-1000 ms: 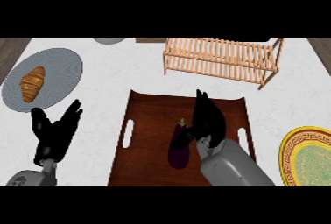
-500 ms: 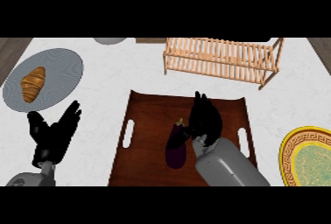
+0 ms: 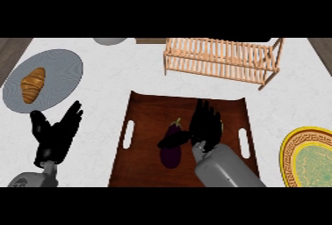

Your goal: Pick the eggplant from the tray and place it in the tiered shelf

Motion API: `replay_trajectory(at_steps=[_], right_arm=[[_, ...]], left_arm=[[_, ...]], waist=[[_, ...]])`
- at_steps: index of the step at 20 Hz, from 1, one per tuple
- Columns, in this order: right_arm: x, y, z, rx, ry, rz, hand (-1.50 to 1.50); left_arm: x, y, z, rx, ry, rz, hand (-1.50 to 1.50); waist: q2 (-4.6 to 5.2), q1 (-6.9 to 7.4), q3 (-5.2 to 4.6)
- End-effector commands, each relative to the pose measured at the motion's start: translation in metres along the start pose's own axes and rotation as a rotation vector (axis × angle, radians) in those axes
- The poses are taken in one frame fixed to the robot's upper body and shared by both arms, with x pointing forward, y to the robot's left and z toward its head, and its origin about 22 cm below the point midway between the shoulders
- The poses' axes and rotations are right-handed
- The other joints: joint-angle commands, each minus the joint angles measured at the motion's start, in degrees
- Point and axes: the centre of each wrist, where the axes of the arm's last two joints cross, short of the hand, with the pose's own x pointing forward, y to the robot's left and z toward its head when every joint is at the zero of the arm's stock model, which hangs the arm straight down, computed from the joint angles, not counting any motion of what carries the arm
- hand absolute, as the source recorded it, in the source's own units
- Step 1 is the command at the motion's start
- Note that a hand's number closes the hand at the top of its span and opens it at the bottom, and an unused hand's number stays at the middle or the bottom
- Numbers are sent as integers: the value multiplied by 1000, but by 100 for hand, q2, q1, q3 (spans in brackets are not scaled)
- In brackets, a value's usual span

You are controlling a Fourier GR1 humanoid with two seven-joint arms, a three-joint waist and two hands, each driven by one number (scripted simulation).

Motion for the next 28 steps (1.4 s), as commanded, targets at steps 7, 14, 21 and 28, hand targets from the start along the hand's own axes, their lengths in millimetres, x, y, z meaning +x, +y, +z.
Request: replay_trajectory(at_steps=[7, 14, 21, 28], right_arm=[[-4, 18, 5, -33, 202, -7, -150], [-2, 33, 3, -15, 161, 1, -150], [1, 41, -9, 127, 61, 84, 150], [37, 22, 9, 119, -185, 27, 150]], left_arm=[[-21, -9, -2, -2, 48, 21, 0], [-16, -5, 0, -7, 43, 2, 0], [2, -17, -2, -33, 57, 0, 0], [-5, -20, -5, -29, 48, -5, 0]], waist=[[68, -7, -38], [78, 75, -34], [85, 100, -29], [92, 137, -30]])
